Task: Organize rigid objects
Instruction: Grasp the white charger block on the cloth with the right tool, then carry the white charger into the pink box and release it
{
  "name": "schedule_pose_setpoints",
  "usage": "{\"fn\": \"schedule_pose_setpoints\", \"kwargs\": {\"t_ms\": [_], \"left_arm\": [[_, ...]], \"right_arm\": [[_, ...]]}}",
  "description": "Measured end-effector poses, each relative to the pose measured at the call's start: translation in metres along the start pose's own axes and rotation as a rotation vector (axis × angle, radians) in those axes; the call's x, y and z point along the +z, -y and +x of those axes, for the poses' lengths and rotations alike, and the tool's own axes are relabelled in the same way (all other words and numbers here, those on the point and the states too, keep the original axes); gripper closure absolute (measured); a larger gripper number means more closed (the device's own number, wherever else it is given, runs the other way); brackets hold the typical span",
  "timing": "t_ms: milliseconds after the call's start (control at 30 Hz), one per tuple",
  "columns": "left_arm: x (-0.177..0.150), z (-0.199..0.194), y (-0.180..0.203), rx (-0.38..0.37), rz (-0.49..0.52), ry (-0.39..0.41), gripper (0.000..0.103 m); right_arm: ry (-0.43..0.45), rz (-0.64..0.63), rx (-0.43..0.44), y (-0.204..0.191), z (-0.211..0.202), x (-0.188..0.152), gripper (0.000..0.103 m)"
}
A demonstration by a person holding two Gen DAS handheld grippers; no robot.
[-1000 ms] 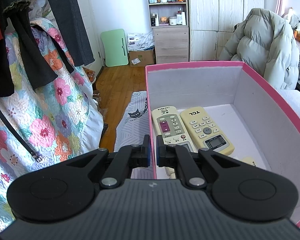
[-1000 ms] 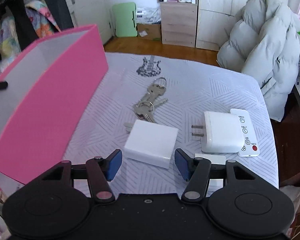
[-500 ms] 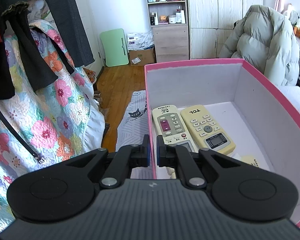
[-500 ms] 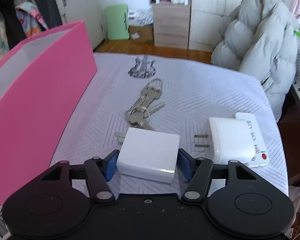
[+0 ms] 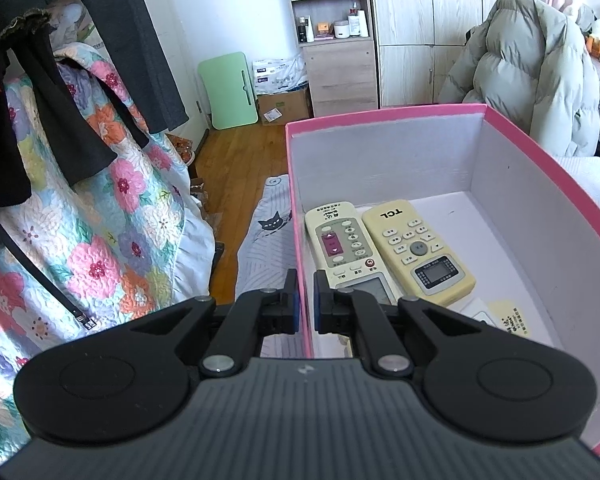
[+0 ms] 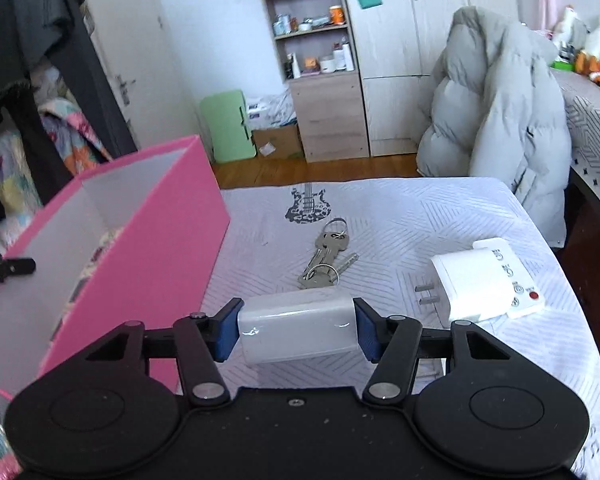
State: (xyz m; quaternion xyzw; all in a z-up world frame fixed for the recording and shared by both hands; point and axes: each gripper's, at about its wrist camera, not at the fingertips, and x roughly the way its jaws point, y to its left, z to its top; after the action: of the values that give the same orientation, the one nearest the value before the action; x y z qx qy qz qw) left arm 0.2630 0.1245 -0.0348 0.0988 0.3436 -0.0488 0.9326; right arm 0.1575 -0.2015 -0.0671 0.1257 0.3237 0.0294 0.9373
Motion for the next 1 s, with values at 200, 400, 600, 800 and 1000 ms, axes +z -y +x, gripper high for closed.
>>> {"fn": "schedule_pose_setpoints", "kwargs": {"t_ms": [200, 400, 600, 800, 1000], "left_arm": [[-0.001, -0.001, 0.000, -0.011, -0.008, 0.003, 0.097], [-0.002, -0.002, 0.000, -0.004, -0.006, 0.002, 0.097], [-0.001, -0.002, 0.000, 0.003, 0.006, 0.000, 0.097], [-0.001, -0.002, 0.000, 0.002, 0.001, 0.002, 0.098], [-0.001, -0.003, -0.001, -0.004, -0.004, 0.006, 0.098]], "right_arm": [[0.031, -0.028, 0.019, -0.009, -0.020, 0.005, 0.040], [0.058, -0.022, 0.019, -0.009, -0.033, 0.009, 0.040], [0.074, -0.035, 0.044, -0.017, -0.045, 0.017, 0.040], [0.094, -0.117, 0.134, -0.048, -0.065, 0.045, 0.040], [0.039, -0.227, 0.287, -0.094, -0.056, 0.080, 0.040]]}}
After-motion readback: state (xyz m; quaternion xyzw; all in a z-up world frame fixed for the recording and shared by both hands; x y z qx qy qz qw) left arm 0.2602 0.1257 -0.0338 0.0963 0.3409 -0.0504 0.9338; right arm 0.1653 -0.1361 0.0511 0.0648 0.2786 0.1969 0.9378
